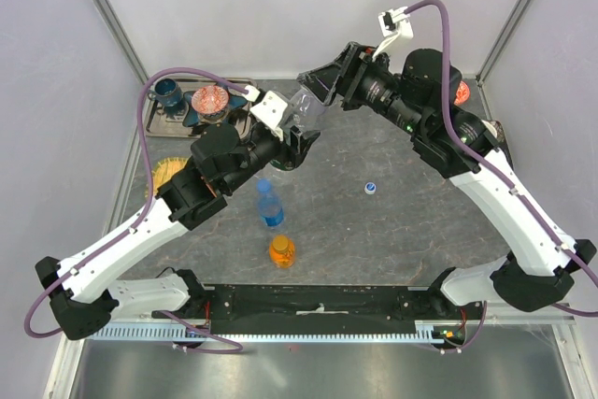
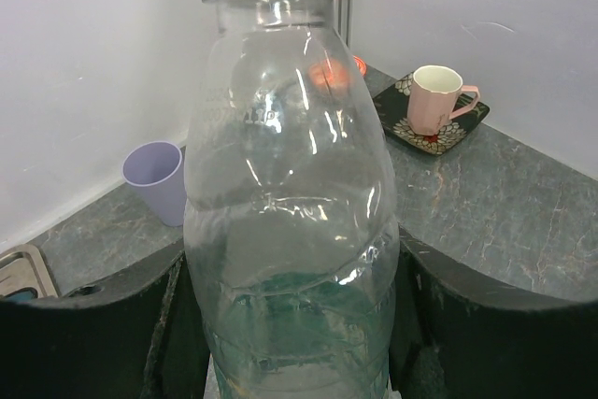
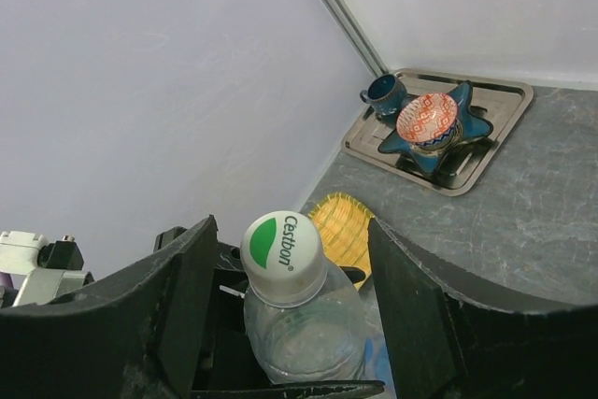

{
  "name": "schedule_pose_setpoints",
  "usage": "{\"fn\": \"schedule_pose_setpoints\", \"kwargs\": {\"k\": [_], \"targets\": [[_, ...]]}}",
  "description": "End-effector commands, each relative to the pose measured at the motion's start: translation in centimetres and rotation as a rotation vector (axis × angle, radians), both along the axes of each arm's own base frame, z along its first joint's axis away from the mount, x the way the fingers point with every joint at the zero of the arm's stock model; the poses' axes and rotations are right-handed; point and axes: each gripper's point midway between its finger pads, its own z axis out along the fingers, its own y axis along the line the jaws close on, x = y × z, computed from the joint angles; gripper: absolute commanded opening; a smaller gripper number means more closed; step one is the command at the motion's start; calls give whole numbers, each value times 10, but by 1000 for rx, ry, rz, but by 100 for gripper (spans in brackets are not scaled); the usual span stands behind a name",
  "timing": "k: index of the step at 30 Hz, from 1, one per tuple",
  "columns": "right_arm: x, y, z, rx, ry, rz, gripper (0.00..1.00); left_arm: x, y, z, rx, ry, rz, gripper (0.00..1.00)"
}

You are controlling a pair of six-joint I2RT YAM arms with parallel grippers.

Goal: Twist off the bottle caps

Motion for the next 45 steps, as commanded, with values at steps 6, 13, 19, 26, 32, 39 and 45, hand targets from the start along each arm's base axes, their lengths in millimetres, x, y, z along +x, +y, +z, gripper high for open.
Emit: {"fn": "schedule_pose_setpoints", "kwargs": {"k": [6, 13, 19, 26, 32, 39, 45], "targets": [[-2, 6, -5, 0, -9, 13, 62, 1, 1, 6, 11, -38, 9, 33], [-2, 1, -4, 3, -25, -4, 60, 0, 1, 4, 13, -33, 6, 33], [0, -4, 0, 8, -35, -40, 74, 0, -1, 1, 17, -23, -2, 33], [-2, -8, 6, 17, -54, -51, 72, 0, -3, -5, 28, -6, -9, 33], [-3, -6, 4, 13, -53, -37, 61, -1, -4, -6, 27, -1, -12, 33], [-4, -1, -3, 3, -44, -10, 41, -2, -3, -3, 21, -4, -14, 33], [-8, 4, -10, -15, -39, 19, 6, -3, -3, 0, 16, -10, -18, 33]]}}
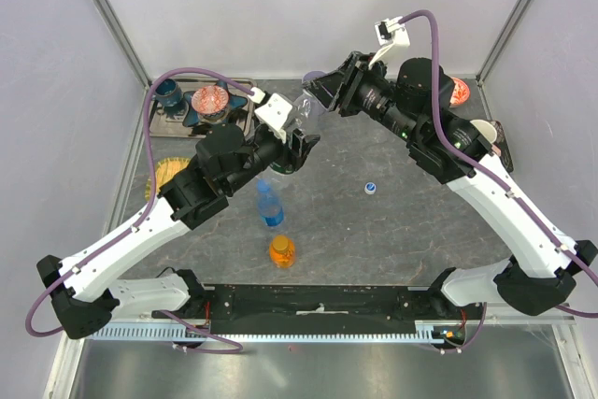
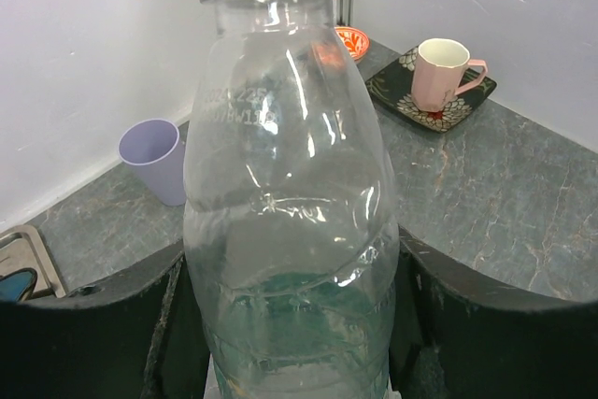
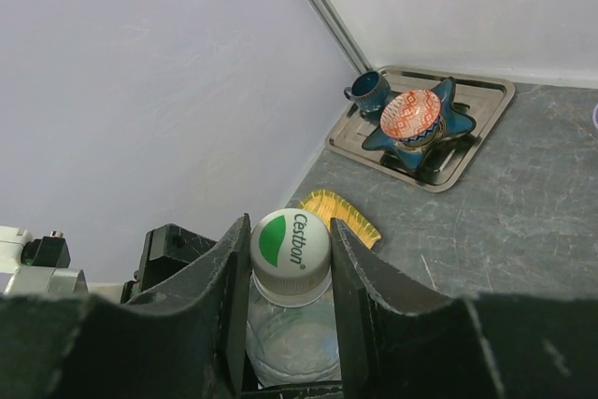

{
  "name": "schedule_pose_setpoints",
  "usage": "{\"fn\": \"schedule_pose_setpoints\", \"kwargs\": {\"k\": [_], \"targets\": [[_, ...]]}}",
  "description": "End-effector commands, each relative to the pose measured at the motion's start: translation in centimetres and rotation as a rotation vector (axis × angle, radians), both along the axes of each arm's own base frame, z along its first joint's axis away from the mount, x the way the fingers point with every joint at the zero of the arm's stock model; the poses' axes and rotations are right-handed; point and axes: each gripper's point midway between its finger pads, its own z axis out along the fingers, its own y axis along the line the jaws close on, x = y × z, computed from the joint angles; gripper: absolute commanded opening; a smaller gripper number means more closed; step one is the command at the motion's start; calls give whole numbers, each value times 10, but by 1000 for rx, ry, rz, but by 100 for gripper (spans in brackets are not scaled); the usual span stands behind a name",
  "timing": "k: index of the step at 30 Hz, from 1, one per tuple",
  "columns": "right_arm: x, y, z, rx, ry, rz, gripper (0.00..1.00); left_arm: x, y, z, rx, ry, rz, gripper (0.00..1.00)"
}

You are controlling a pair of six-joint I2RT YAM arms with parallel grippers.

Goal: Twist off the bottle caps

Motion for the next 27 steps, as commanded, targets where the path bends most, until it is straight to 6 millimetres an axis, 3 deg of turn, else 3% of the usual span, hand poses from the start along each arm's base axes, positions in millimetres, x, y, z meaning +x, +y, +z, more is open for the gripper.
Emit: {"fn": "schedule_pose_setpoints", "kwargs": {"k": [1, 7, 10, 11, 13, 14, 15, 18, 20, 22, 23, 27], "targets": [[-10, 3, 8, 11, -33, 45, 0, -3, -2, 14, -24, -42, -16, 33], [-18, 1, -8, -64, -65, 83, 0, -20, -9, 19, -36, -42, -117, 31], [-46, 6, 5, -60, -175, 236, 0, -52, -23, 28, -54, -45, -320, 30], [-55, 8, 11, -54, -215, 280, 0, -75, -32, 31, -63, -49, -465, 30], [-81, 11, 15, -69, -286, 417, 0, -101, -35, 42, -98, -52, -610, 29], [-91, 12, 20, -63, -324, 457, 0, -120, -34, 47, -117, -34, -737, 29], [-113, 8, 28, -47, -376, 540, 0, -129, -32, 50, -144, 16, -798, 29], [-146, -1, 40, -7, -492, 646, 0, -155, -21, 66, -195, 91, -1029, 29], [-162, -4, 41, 1, -526, 717, 0, -163, -12, 72, -195, 72, -1152, 30], [-177, -7, 42, 3, -552, 786, 0, -169, -6, 74, -208, 168, -1211, 31], [-182, -7, 43, 5, -560, 810, 0, -172, -3, 76, -189, 120, -1261, 31], [-203, -15, 42, -1, -612, 895, 0, -180, 3, 72, -171, 190, -1335, 31]]}}
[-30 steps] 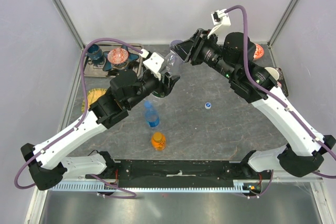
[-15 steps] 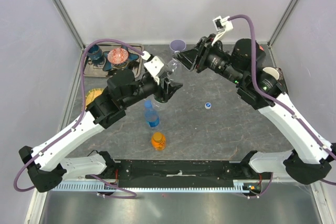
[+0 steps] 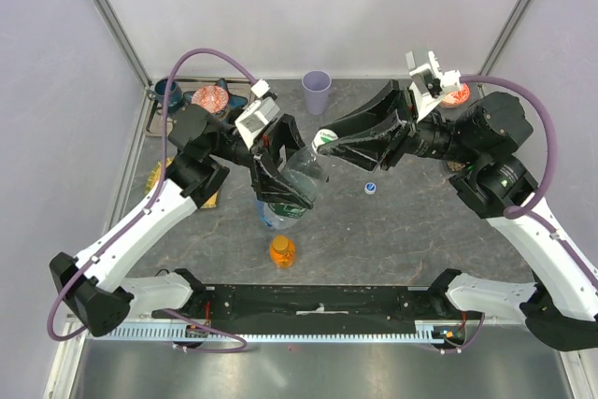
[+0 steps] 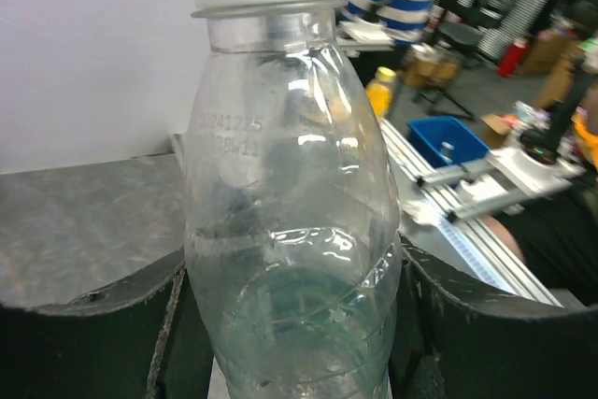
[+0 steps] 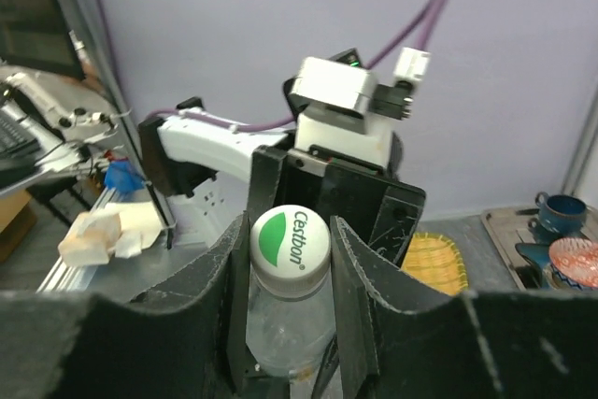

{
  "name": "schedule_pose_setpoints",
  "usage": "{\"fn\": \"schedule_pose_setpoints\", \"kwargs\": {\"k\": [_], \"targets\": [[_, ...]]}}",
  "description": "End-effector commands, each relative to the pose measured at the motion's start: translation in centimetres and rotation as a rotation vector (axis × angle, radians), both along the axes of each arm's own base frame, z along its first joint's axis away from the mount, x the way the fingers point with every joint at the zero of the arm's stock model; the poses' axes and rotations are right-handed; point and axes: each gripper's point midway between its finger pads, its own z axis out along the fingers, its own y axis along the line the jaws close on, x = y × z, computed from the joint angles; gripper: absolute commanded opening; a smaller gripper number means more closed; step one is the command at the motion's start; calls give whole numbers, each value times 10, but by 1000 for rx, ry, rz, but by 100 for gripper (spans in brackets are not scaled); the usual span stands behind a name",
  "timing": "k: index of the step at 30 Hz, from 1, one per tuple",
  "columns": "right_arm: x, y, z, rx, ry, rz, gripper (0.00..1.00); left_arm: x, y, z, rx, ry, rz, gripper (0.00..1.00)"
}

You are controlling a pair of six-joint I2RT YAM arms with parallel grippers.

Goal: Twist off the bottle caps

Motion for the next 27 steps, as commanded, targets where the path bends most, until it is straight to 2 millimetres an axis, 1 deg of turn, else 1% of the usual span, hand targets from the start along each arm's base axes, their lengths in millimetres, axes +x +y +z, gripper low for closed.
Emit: {"fn": "schedule_pose_setpoints", "kwargs": {"k": [1, 2, 5, 8, 9, 10, 13, 17, 19, 20, 21, 22, 23, 24, 26, 27], "targets": [[-51, -5, -18, -72, -87, 245, 0, -26, 23, 18, 6, -22, -157, 31], [-60, -9, -20, -78, -107, 282, 0, -26, 23, 14, 15, -19, -166, 32], [-73, -14, -27, -98, -138, 354, 0, -26, 22, 11, 11, -14, -175, 34], [-79, -15, -38, -118, -149, 401, 0, -25, 21, 8, 8, 1, -189, 34], [-82, -15, -41, -125, -152, 420, 0, -22, 19, 6, 26, 39, -195, 34], [-80, -14, -46, -132, -146, 423, 0, -23, 19, 7, 9, 16, -198, 34], [-81, -14, -49, -138, -145, 435, 0, -20, 17, 6, 19, 38, -207, 34], [-81, -16, -44, -128, -150, 416, 0, -19, 16, 4, 32, 51, -206, 33], [-76, -15, -40, -117, -139, 376, 0, -17, 15, 3, 33, 43, -201, 33], [-74, -14, -38, -115, -130, 359, 3, -16, 14, 2, 50, 65, -199, 33], [-73, -15, -36, -113, -121, 349, 12, -15, 13, 1, 42, 46, -192, 33], [-72, -15, -33, -108, -119, 339, 15, -14, 13, 1, 43, 46, -188, 33], [-67, -14, -31, -103, -104, 305, 15, -15, 14, 3, 38, 38, -181, 33], [-66, -14, -29, -100, -102, 291, 17, -12, 12, -1, 49, 48, -172, 33], [-63, -16, -24, -89, -99, 259, 20, -10, 11, 0, 46, 46, -154, 33], [-61, -15, -23, -86, -96, 246, 23, -10, 11, -1, 44, 35, -144, 34]]}}
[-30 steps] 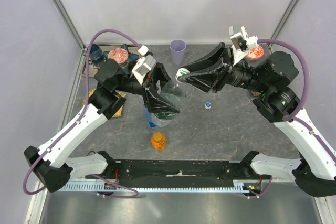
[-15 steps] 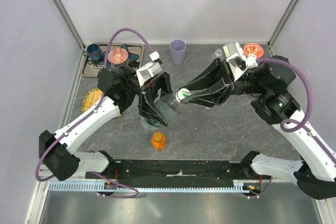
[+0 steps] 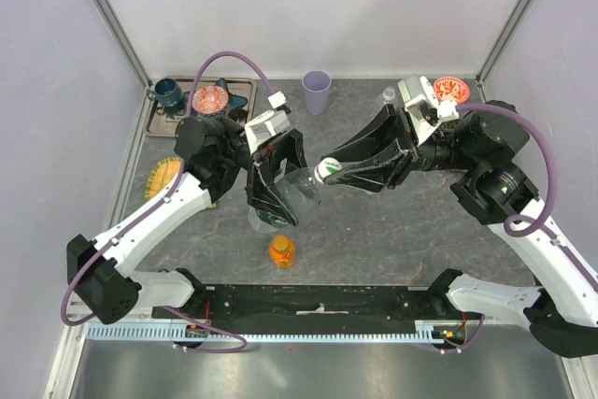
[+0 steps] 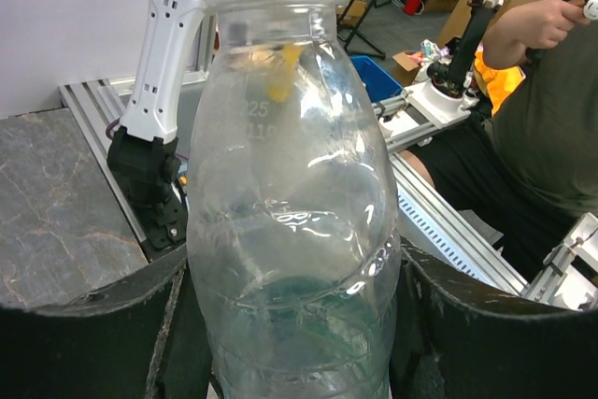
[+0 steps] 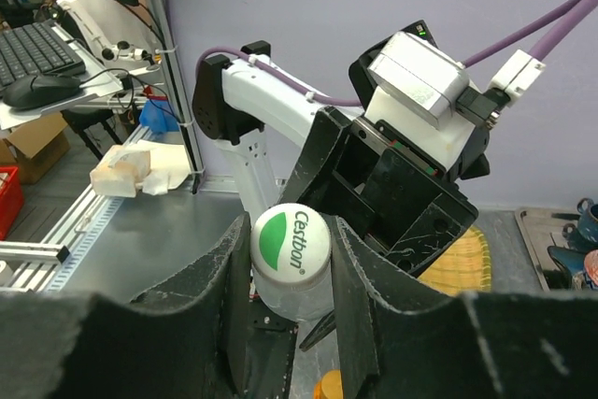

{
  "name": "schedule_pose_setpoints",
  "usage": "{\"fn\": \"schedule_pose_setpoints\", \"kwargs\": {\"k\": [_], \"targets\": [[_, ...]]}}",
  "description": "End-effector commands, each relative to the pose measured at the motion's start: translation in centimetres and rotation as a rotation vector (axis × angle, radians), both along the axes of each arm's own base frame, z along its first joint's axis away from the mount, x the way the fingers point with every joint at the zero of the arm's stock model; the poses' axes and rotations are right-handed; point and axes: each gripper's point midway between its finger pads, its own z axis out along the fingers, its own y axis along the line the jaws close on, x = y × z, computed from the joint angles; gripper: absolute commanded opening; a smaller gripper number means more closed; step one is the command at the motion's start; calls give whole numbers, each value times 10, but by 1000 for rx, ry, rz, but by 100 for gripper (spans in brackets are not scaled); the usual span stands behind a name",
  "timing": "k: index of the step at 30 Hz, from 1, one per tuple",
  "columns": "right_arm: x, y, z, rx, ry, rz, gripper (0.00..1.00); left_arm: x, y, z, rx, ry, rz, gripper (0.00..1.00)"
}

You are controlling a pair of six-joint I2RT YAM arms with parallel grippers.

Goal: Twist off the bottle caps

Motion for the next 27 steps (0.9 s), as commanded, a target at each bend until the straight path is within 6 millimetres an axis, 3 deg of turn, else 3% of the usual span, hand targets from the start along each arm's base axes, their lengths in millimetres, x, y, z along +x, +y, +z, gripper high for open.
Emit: {"fn": "schedule_pose_setpoints", "kwargs": {"k": [1, 7, 15, 18, 23, 26, 27], "targets": [[-23, -11, 8, -13, 24, 44, 25, 17, -9, 26, -94, 10, 148, 34], [-14, -10, 11, -7, 42, -1, 30, 19, -10, 24, -96, 5, 169, 35], [-11, -14, 25, 28, 27, -51, 14, 25, -13, 19, -93, 5, 197, 36], [-25, -19, 36, 40, -14, 6, 8, 25, -13, 17, -84, 12, 193, 36], [-62, -29, 34, -3, -84, 220, 1, 16, -7, 18, -58, 24, 131, 36], [-54, -28, 37, 28, -87, 152, 0, 14, -6, 21, -73, 16, 116, 36], [-37, -24, 39, 52, -63, 54, 0, 14, -6, 22, -77, 12, 117, 36]]}}
